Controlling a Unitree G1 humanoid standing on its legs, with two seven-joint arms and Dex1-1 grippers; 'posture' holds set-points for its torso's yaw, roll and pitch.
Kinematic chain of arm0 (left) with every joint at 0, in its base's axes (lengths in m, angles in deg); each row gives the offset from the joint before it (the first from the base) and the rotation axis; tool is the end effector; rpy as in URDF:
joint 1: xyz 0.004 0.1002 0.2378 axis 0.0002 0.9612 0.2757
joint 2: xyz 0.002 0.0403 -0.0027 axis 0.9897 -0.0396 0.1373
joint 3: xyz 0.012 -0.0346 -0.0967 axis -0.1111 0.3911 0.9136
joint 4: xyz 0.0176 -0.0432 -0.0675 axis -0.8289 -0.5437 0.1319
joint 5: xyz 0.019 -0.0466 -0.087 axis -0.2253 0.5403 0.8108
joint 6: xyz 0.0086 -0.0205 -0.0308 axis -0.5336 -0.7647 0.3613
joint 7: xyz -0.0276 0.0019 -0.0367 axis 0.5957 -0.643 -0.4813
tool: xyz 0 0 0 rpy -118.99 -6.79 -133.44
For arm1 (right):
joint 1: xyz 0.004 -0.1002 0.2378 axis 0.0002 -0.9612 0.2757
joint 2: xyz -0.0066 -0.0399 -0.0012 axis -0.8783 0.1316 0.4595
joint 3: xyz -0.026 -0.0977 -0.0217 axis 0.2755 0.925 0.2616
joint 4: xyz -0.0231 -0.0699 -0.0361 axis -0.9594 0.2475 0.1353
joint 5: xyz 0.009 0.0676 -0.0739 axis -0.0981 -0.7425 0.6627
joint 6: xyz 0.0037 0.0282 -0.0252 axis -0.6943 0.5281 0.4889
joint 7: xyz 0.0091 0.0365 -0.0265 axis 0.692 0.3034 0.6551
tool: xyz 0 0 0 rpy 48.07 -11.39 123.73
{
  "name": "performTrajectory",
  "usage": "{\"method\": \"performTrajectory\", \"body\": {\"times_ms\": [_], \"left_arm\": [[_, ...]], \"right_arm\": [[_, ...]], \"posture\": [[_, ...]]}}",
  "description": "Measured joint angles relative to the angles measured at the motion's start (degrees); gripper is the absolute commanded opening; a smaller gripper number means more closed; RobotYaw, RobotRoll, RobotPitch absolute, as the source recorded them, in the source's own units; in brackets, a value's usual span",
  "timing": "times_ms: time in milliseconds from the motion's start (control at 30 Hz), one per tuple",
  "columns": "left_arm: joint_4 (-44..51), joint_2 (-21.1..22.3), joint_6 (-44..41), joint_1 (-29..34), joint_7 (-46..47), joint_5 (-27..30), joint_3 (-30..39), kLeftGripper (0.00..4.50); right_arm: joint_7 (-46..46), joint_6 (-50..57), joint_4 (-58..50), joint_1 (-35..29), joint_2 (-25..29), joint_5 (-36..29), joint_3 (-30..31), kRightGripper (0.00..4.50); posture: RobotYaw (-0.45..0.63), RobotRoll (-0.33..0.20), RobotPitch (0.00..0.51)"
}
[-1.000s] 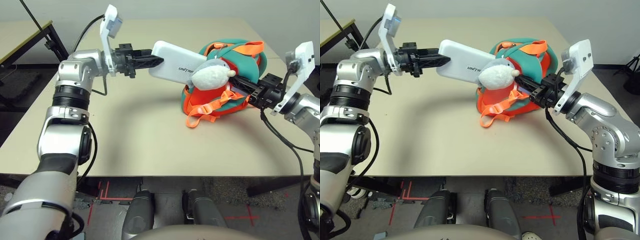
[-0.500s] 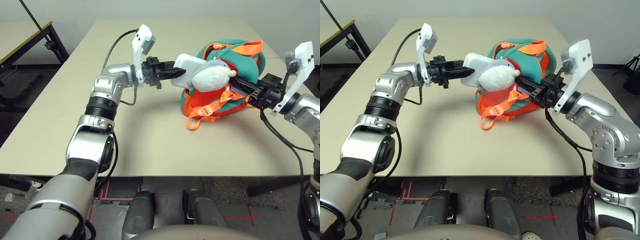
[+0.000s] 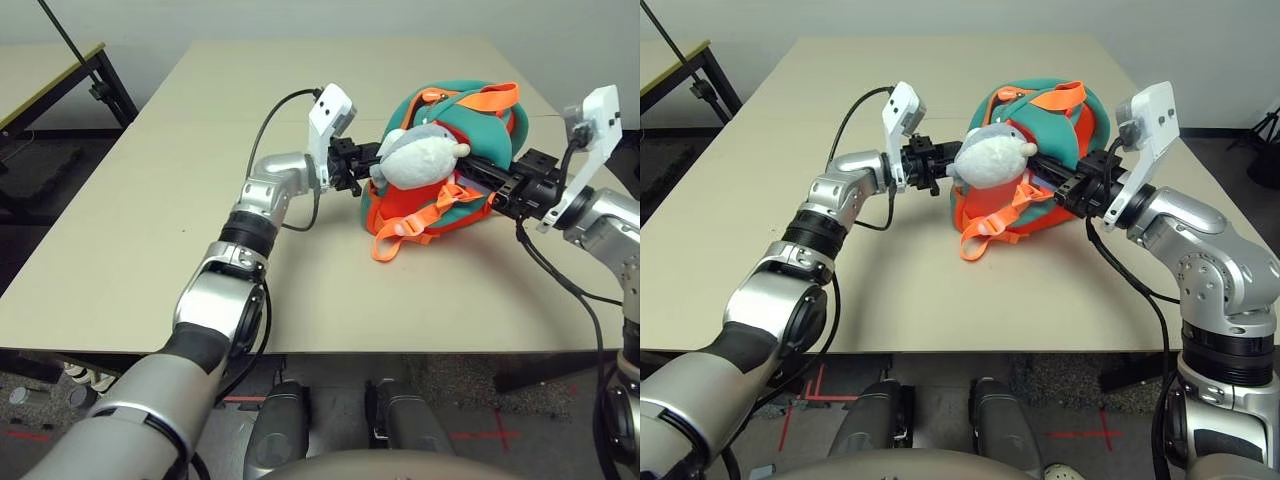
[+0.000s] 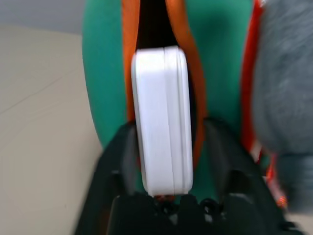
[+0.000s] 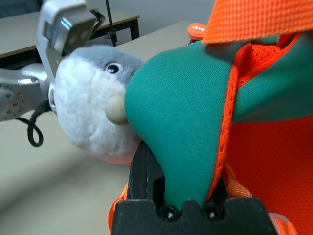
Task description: Put the pencil case into the backpack and zip it.
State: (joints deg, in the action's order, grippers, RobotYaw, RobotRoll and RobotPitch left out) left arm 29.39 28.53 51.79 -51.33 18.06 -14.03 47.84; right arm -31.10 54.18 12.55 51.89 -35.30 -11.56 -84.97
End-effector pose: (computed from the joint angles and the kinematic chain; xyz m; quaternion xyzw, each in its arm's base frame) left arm 0.3606 0.0964 0.1693 0.0198 0.0113 -0.5592 0.8287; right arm 0.2343 -0.2379 0.2103 0.0085 -0.0149 0.3632 0.9315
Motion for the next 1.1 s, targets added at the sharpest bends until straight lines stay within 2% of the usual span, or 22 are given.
{"method": "performTrajectory", "body": {"times_ms": [100, 300, 467, 633, 800, 933, 1100], "left_arm": [[-0.01, 0.36, -0.05, 0.21, 0.70, -0.22, 0.24, 4.48], [5.57, 4.07, -4.78, 5.46, 0.83, 0.51, 1.07, 4.50], [15.95, 7.96, -12.22, 10.84, 0.82, 2.13, 1.41, 4.50], [26.74, 11.21, -19.58, 12.81, 2.02, 5.18, 3.47, 4.50], [31.17, 13.04, -23.14, 14.99, 5.59, 6.86, 6.18, 4.50], [31.55, 13.01, -23.02, 14.34, 6.84, 7.28, 7.07, 3.27], [29.12, 11.54, -21.49, 11.77, 6.45, 7.27, 6.51, 1.29]], "right_arm": [[0.12, -0.17, 0.00, -0.40, -0.01, 0.06, 0.15, 0.08], [0.56, -1.52, 0.05, -2.15, -0.13, 0.68, 1.14, 0.08], [0.97, -2.58, 0.65, -2.35, -0.33, 1.48, 1.35, 0.08], [1.54, -3.46, 1.85, -2.82, -0.78, 2.02, 1.68, 0.08], [2.08, -4.12, 2.30, -4.71, -0.92, 2.52, 2.16, 0.08], [2.09, -4.46, 2.32, -4.73, -0.95, 2.70, 2.28, 0.08], [2.09, -4.72, 2.35, -4.93, -1.04, 3.01, 2.42, 0.08]], "posture": [[0.06, 0.000, 0.048], [0.08, 0.000, 0.053], [0.09, 0.000, 0.056], [0.10, 0.000, 0.059], [0.10, 0.000, 0.057], [0.09, 0.000, 0.054], [0.07, 0.000, 0.048]]}}
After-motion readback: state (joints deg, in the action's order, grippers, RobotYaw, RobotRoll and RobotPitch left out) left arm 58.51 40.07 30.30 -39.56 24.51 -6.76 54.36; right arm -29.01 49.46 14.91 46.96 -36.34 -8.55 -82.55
